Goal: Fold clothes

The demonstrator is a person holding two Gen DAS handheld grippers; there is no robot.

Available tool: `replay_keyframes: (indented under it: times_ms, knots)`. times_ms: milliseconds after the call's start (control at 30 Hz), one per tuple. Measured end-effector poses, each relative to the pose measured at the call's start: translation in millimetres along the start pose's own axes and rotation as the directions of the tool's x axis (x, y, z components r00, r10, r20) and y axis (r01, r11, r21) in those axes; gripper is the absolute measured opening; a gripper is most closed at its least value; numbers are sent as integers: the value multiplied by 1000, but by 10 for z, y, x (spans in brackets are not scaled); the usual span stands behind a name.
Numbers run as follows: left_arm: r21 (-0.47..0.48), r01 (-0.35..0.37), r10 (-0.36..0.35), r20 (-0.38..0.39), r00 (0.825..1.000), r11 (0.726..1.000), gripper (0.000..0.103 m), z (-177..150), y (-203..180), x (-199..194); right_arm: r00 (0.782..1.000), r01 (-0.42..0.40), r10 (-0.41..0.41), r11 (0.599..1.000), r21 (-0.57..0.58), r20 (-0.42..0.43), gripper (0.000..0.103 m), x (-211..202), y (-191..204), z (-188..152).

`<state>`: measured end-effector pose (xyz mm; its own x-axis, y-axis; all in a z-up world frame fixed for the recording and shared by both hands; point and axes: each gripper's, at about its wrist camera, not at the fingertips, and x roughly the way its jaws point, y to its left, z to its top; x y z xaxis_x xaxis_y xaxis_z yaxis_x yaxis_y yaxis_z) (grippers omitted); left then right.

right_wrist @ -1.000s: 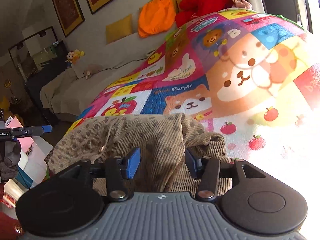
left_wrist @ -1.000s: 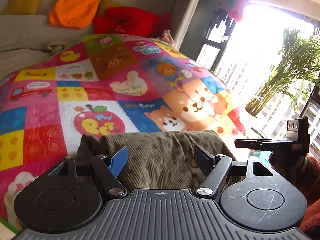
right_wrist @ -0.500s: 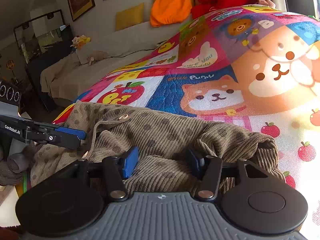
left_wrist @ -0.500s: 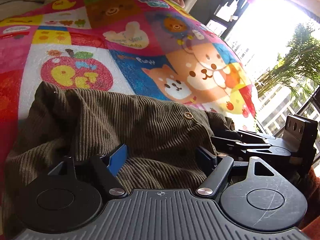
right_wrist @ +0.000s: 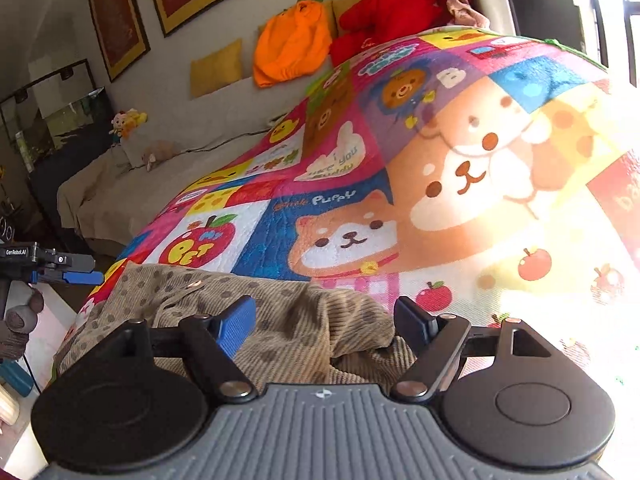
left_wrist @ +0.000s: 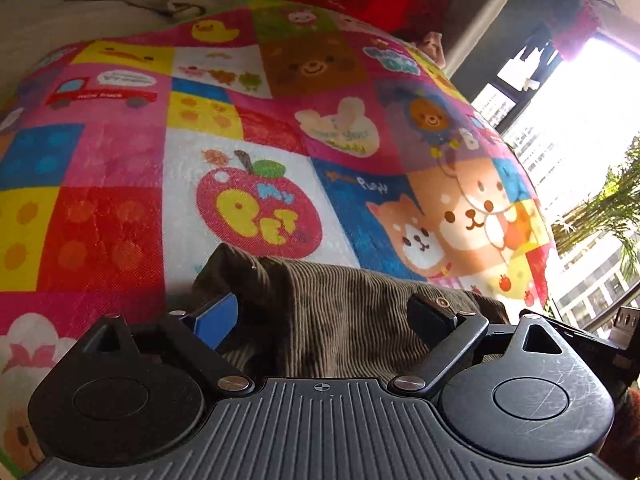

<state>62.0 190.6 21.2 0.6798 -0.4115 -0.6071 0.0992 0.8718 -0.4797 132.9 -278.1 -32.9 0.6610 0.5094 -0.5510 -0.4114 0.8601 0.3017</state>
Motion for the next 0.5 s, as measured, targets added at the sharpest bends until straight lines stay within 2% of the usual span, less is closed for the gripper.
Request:
replay_keyframes:
  times_ms: [67,133,167,233,333,400,467,500]
  knots:
    - [-15,-2,2,-7,1000,1000,95,59,57,69,999,-6,9,995,101,-32,77,-16,-191,-50]
    - [53,-1,0,22,1000,999,95,135,-8,78,997,-17,30,982,190,-64,75,-20,-340,-122]
    - [100,3,-7,41,999,995,95,189,-61,70,995,-34,54,973,227,-82,68,-11,-387,-164]
    - [196,31,-40,44,998,980,96,303,-166,100,988,-70,108,948,309,-106,65,37,-457,-208]
    - [316,92,-86,-34,996,944,99,404,-272,288,978,-102,173,888,449,-120,65,228,-573,-193]
    - [357,91,-61,-95,994,930,99,402,-254,492,971,-112,205,848,518,-126,65,417,-633,-137]
    - [373,79,-30,-135,990,924,99,385,-183,649,963,-124,232,827,548,-133,65,631,-628,-9]
    - [372,78,-24,-147,989,925,99,376,-131,702,964,-116,223,841,528,-144,64,733,-585,83]
